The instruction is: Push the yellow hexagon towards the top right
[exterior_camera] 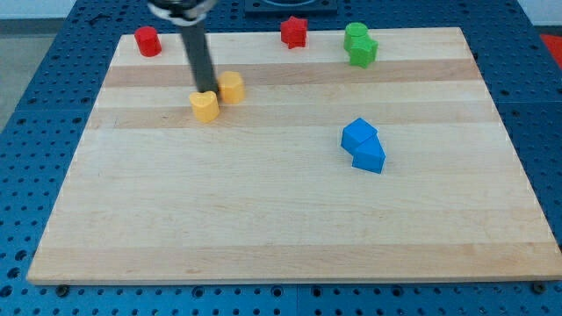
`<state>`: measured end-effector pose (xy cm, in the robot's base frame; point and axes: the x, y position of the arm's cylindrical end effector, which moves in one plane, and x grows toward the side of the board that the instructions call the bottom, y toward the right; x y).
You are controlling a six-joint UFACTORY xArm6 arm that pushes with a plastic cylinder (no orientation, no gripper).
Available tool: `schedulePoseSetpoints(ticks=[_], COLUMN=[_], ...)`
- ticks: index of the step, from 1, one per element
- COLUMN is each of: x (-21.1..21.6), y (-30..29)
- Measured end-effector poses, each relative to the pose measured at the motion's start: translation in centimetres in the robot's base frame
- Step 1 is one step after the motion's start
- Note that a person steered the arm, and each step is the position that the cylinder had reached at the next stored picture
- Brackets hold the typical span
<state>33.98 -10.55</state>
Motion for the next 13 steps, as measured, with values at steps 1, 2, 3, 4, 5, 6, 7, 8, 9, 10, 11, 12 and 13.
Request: schedulePoseSetpoints(ticks=[1,2,3,4,5,6,7,8,9,10,11,12,13], x=[0.0,-2.0,-3.0,-3.1,-3.2,-3.4,-3.4,-3.4,-3.2,-2.6,-2.6,-2.6,-3.1], y=[5.6,6.7,7.8,10.9,14.4,18.9,23.1,25.1,25.6,26.6,29.5,31.0,31.1])
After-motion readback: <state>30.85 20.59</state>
